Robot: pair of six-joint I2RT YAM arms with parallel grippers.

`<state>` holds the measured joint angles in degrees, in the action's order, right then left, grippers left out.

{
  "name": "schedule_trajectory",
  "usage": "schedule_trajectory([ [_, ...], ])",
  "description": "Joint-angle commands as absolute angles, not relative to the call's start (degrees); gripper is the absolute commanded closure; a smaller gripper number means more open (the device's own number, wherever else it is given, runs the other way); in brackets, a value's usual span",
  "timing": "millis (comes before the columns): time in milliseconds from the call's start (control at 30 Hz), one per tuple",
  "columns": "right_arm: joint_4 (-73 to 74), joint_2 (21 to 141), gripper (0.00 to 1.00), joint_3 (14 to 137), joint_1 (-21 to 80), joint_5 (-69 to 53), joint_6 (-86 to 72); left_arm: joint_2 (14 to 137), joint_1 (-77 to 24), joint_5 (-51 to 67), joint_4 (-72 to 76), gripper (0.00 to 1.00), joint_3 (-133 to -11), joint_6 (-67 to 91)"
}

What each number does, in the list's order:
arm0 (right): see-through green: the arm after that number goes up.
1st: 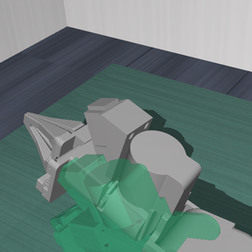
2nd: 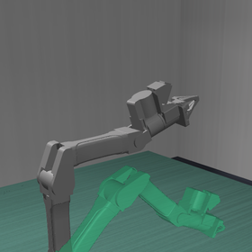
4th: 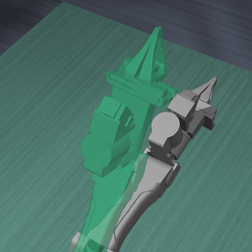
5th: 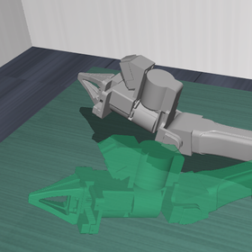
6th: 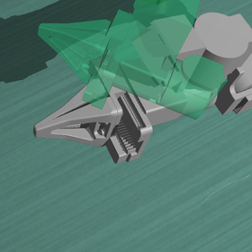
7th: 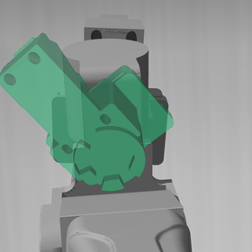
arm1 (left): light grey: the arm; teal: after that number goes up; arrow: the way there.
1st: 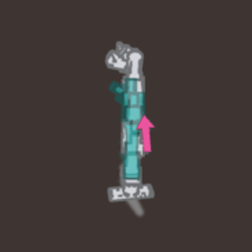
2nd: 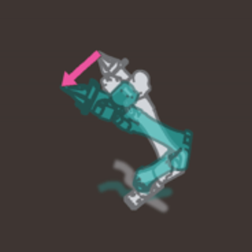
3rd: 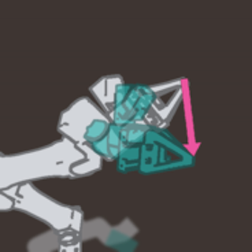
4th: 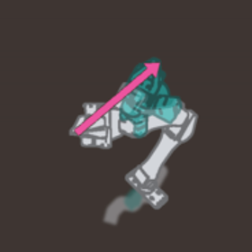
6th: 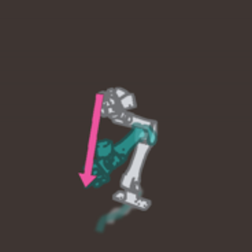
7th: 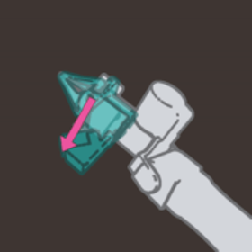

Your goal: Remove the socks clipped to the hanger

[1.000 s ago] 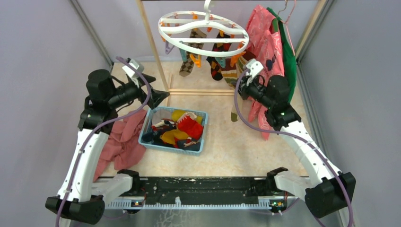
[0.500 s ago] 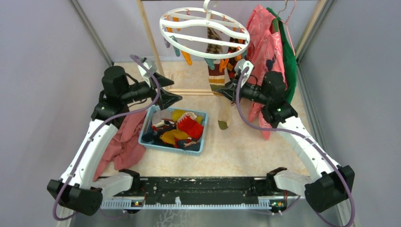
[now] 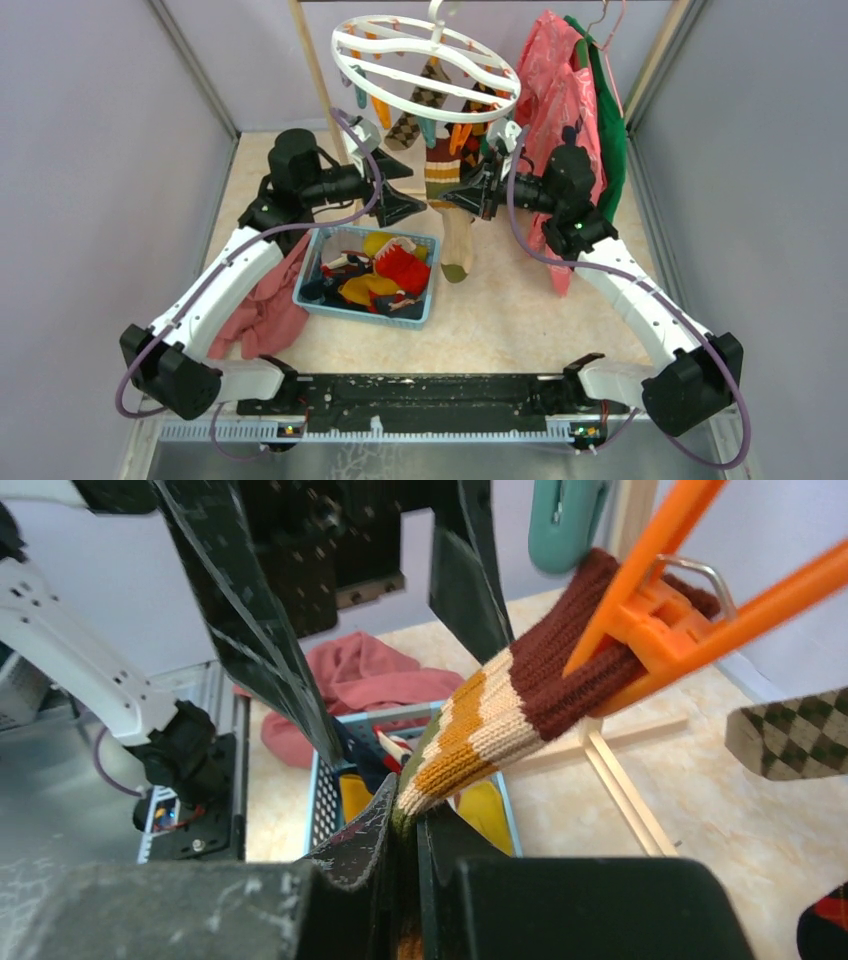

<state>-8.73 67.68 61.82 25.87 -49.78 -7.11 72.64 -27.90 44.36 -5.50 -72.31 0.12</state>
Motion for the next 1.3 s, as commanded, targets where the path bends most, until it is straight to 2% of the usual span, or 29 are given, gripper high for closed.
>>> schedule_trajectory([
  [0,-16.7,67.4,0.94,62.9,26.5,-53.8,-12.7,73.7,-29.7,47.9,2.5,0.08,-70.8,-1.4],
  [367,-22.5,68.2,0.95,61.2,26.5,-54.8,-18.6,76.9,-33.3,51.1,6.2,0.23,-69.5,-4.2],
  [433,-22.9,68.3,0.95,60.7,26.5,-54.4,-18.7,78.5,-33.5,52.1,7.3,0.33,-70.7,-2.3],
  [500,-22.9,68.0,0.95,60.2,26.4,-53.8,-18.7,80.0,-33.5,53.4,6.9,0.55,-72.3,-0.9],
  [567,-22.4,67.4,0.93,59.9,26.4,-52.3,-18.7,80.8,-33.6,53.9,6.8,0.71,-72.6,-0.6],
  [633,-20.6,66.9,0.86,60.1,26.2,-49.3,-18.6,80.8,-33.7,53.8,7.0,0.85,-72.1,-0.7],
  [700,-18.5,66.6,0.74,61.0,25.8,-46.9,-18.3,80.8,-33.8,53.5,7.2,0.98,-71.7,-0.8],
  [867,-11.4,66.6,0.47,65.3,25.7,-40.4,-14.4,81.5,-34.6,53.3,7.2,1.0,-72.3,-0.2],
  [1000,-7.2,66.6,0.34,67.9,25.7,-35.5,-11.9,82.0,-34.9,53.0,6.5,1.0,-73.2,-0.2],
  [1100,-5.4,66.7,0.29,69.8,25.7,-33.3,-10.3,82.0,-35.1,52.6,6.2,1.0,-73.4,-0.3],
  [1267,-3.8,67.5,0.27,73.5,25.6,-30.1,-8.8,81.9,-35.6,52.2,5.8,1.0,-73.7,-0.2],
])
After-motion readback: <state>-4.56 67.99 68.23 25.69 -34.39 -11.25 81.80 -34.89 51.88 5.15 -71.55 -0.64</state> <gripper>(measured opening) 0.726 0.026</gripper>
